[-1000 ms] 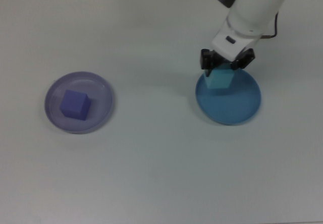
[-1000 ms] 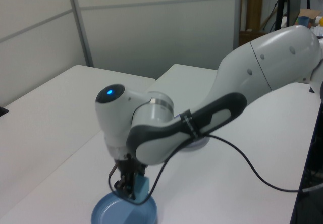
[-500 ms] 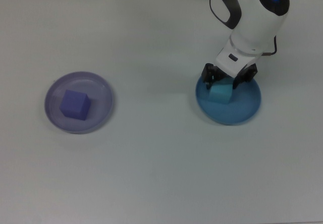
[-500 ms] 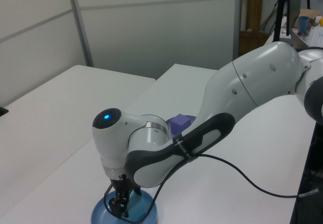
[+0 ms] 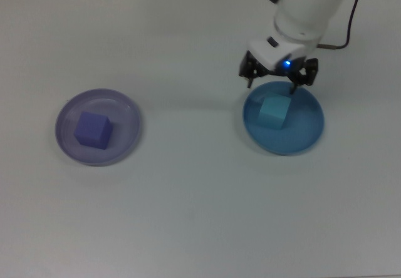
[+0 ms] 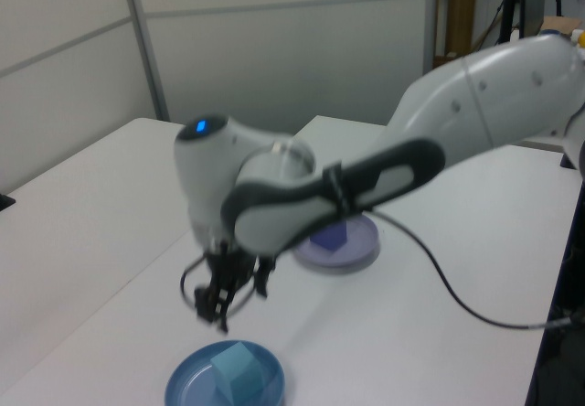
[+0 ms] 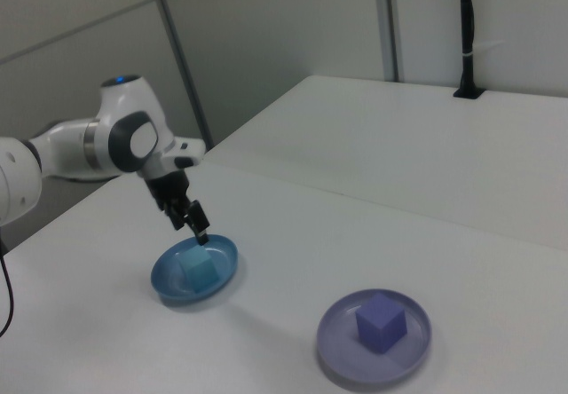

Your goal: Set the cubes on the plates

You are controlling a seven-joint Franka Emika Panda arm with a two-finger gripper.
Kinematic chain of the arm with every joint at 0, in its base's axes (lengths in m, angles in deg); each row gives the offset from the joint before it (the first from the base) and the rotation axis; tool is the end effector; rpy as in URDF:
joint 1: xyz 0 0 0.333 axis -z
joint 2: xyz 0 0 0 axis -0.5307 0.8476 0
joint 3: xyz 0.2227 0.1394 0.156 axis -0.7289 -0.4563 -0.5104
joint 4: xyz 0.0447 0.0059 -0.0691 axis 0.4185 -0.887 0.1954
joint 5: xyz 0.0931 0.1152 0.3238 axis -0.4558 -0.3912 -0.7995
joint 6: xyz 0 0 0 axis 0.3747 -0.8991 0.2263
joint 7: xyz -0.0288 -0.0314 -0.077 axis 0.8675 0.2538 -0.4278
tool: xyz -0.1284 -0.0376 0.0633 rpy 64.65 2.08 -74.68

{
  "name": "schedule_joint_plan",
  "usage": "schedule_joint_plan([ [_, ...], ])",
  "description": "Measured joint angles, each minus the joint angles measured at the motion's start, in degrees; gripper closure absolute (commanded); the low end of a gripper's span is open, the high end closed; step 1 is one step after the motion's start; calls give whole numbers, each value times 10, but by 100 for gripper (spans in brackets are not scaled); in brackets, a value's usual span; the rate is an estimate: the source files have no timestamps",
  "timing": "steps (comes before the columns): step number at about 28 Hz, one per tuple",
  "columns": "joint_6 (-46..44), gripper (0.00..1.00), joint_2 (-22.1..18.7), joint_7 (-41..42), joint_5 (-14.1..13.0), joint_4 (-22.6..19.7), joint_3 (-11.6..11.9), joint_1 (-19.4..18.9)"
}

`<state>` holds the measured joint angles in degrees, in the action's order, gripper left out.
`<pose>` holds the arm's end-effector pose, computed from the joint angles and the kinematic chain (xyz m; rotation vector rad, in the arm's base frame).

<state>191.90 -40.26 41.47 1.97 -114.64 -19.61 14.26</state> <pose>0.5715 0.2400 0.4048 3.0987 -0.1631 0.0431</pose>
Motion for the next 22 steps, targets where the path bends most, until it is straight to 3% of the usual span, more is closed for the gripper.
schedule_joint_plan([
  [6,-71,0,-40,7,6,18,4,70],
  [13,-154,0,-76,115,20,25,5,132],
  [22,-228,0,-133,202,19,33,5,154],
])
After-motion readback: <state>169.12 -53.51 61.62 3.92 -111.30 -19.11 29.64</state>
